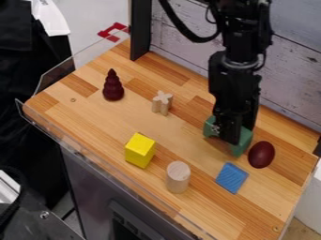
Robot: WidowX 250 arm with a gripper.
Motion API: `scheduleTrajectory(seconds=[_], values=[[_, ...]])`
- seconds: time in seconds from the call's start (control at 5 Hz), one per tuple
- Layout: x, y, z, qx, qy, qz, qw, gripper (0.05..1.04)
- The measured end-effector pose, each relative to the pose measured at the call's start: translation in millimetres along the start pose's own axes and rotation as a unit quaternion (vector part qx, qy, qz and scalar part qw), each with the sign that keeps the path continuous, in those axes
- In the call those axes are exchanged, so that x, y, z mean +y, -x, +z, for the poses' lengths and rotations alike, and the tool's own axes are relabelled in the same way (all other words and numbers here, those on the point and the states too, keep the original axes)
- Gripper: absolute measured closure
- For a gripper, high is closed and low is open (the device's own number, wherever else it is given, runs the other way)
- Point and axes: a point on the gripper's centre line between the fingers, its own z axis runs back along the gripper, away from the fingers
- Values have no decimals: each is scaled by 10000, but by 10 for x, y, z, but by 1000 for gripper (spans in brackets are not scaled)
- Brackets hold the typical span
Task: Pick up the green arch on top of the white cylinder and blue cube and put it on the table
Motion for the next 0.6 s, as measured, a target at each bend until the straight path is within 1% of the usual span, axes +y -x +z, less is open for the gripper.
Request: scheduleTrajectory(seconds=[0.2, 0.4, 0.6], values=[[23, -92, -8, -50, -31, 83, 9999, 552], [50, -118, -24, -103, -71, 99, 9999, 552], [48, -117, -19, -102, -63, 105, 9999, 552]])
